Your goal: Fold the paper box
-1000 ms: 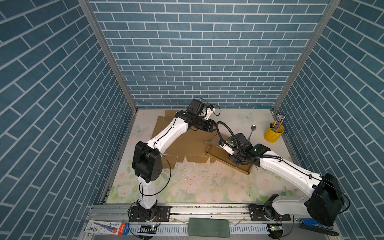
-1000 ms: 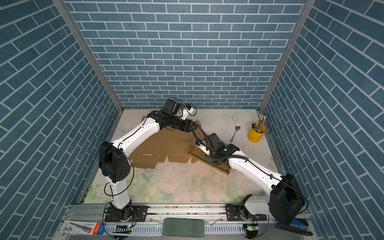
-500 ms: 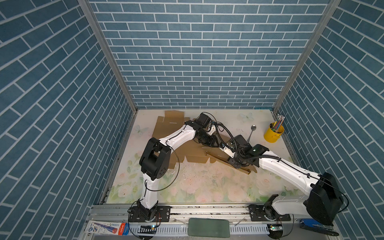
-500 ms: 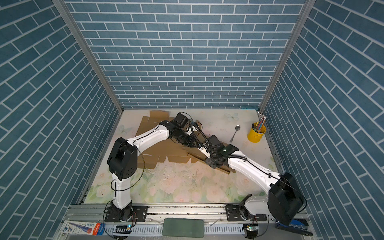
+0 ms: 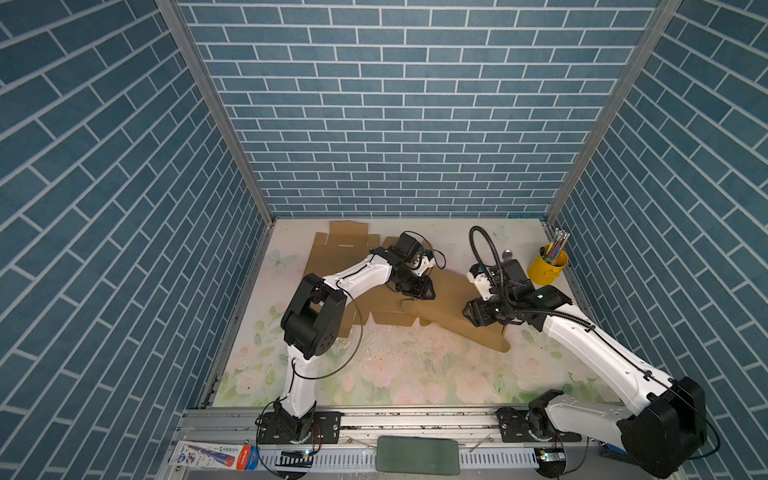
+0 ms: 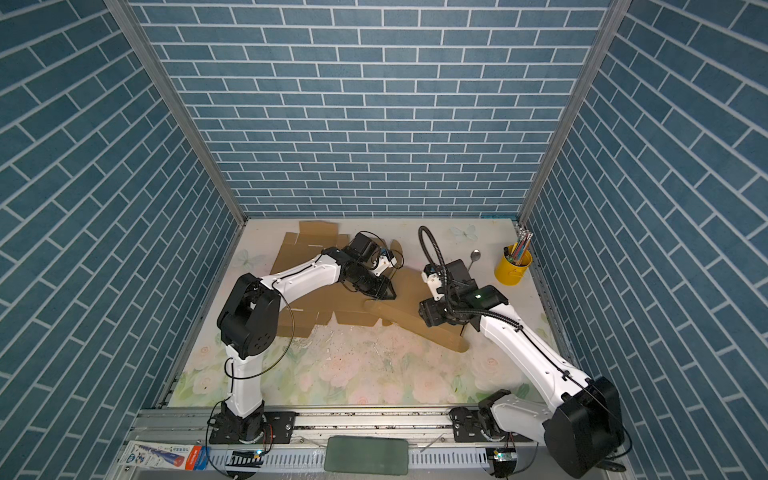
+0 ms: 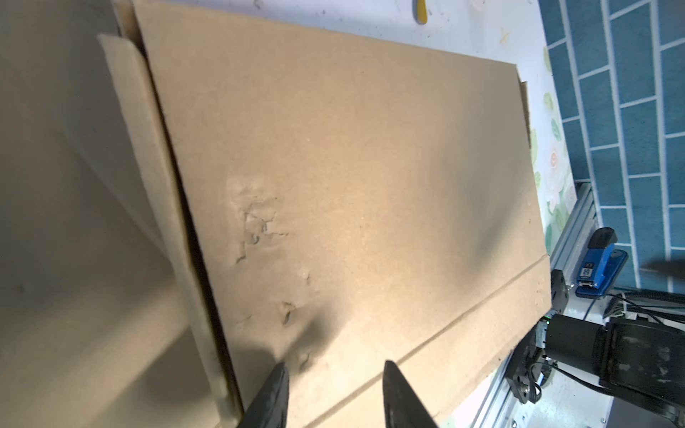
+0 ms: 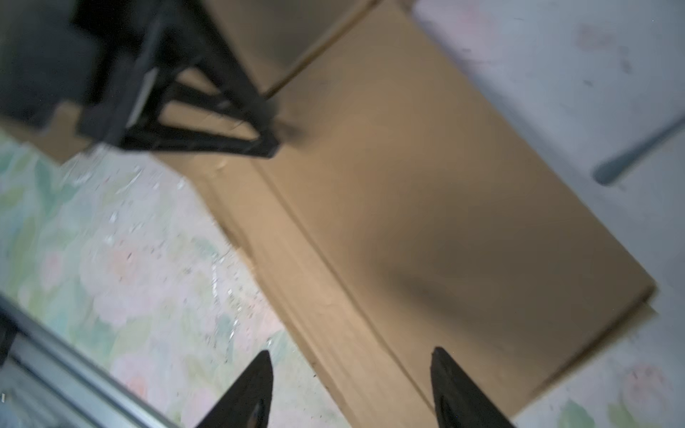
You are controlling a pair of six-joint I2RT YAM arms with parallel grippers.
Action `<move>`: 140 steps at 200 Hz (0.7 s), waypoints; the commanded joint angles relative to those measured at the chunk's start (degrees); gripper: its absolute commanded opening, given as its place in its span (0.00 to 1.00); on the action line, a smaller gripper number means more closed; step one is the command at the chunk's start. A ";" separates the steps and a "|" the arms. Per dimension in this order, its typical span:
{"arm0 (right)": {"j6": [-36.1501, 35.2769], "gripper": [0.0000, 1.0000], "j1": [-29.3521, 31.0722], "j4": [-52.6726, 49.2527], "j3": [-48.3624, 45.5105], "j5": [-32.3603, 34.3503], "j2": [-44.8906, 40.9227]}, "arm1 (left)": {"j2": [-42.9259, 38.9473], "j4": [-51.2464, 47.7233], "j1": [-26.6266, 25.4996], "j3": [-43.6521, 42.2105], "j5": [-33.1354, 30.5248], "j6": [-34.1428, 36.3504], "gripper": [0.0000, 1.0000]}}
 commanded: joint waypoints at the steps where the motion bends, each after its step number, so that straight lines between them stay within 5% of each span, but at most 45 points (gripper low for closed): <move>1: 19.31 0.67 -5.04 -4.05 -2.02 7.74 -2.23 | 0.80 0.95 -0.05 -1.72 -2.01 -0.38 0.43; 47: 21.35 0.71 -12.09 -6.25 -6.17 3.96 0.85 | 0.30 3.01 -0.06 -3.21 -2.83 -0.58 0.43; 95: 21.27 0.70 -15.06 3.28 -14.29 1.47 4.61 | -2.66 5.20 0.30 -4.83 -2.34 -1.69 0.42; 140: 17.82 0.66 -16.28 6.57 -16.16 1.51 8.52 | -9.19 6.07 6.76 -4.92 0.65 -2.45 0.50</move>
